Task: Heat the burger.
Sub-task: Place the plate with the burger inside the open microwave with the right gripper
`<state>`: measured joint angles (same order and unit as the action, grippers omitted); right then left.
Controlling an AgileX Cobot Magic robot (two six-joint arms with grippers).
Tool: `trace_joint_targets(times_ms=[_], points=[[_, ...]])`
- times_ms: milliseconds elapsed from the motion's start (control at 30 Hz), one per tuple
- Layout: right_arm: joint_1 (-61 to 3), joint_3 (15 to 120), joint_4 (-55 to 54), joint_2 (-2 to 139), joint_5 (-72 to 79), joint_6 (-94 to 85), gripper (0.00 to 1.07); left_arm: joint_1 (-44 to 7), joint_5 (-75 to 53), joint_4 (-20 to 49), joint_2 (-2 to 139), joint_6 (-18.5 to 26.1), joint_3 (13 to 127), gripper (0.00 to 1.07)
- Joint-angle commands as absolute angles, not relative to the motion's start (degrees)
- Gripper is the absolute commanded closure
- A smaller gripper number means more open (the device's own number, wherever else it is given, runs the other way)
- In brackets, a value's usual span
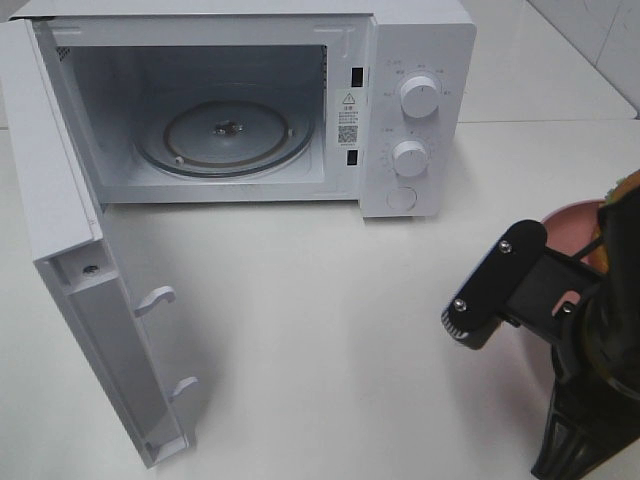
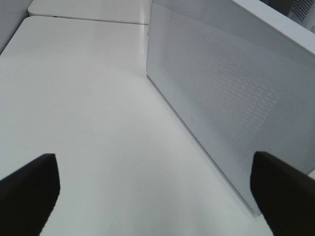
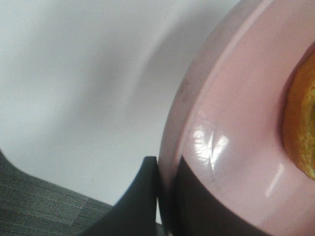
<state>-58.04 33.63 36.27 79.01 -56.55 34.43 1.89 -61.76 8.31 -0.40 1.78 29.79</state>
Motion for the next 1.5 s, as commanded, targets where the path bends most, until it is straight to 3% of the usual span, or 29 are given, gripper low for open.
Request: trace_joint_targets(times_ms=[33, 500, 1500], points=[[-60.33, 32.03, 38.96, 76.32, -60.10, 34.21, 1.07, 1.78, -61.13, 8.54, -1.15, 1.66, 29.56, 0.09], [-62.85, 31.40, 39.94, 73.80, -61.71, 28.93, 1.07, 1.78, -61.13, 8.54, -1.15, 1.66, 29.56, 0.09], [-62.85, 31.46, 46.58, 73.80, -46.75, 16.16, 1.07, 1.78, -61.13, 8.54, -1.15, 1.66, 29.56, 0.09]])
